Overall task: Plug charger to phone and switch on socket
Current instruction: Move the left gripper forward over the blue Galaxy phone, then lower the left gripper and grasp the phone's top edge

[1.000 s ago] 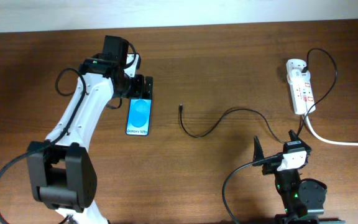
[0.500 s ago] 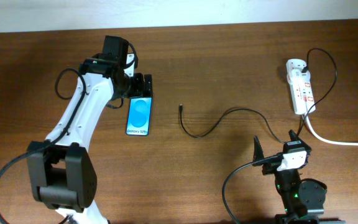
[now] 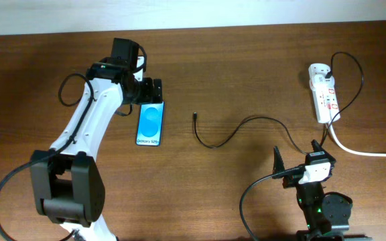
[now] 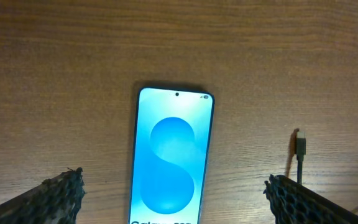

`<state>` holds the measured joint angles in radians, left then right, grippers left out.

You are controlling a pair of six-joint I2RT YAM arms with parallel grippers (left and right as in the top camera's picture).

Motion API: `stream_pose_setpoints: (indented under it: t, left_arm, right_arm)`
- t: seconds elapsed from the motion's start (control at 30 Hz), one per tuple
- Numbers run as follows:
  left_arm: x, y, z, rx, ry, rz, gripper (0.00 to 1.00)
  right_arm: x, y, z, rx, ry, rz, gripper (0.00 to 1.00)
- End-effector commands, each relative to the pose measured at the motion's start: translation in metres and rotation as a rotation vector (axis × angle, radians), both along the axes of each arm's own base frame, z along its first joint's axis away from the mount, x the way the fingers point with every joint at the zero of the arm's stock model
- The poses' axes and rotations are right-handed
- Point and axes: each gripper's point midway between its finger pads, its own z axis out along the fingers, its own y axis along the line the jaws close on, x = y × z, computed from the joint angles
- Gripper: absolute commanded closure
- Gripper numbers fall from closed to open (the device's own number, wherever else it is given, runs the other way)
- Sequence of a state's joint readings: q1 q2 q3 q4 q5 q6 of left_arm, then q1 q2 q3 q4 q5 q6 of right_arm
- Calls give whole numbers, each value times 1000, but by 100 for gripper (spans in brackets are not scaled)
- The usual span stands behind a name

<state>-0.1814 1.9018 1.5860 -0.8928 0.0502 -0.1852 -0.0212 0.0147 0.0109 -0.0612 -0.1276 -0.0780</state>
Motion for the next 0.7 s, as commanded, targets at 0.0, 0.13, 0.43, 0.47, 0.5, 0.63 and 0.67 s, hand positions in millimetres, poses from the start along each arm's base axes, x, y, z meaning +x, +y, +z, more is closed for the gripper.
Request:
stream_pose_setpoints:
  t: [0.0,0.13,0.43,0.47,0.5,0.63,0.67]
  left_arm:
    - [6,2,2,6,-9,21,1]
    - [6,2,0,6,-5,21,1]
    - [-13,-2,-57,34,181,23,1]
    - [-17,-2,-63,40,205,20,1]
    - [-19,-3,-68,43,221,17,1]
    - [-24,-15,-82,58,249,-31,1]
    - [-26,-18,-85,70,253,-68,1]
  right_arm:
    - [0,-2,-3,11,7,-9,2]
    - [0,-2,-3,11,7,-9,2]
    - [0,-2,-3,11,7,-9,2]
    - [0,-2,-3,11,7,-9,1]
    - [0,-2,-3,11,7,-9,2]
    - [0,-2,-3,11,7,-9,2]
    - [0,-2,-3,11,7,-9,2]
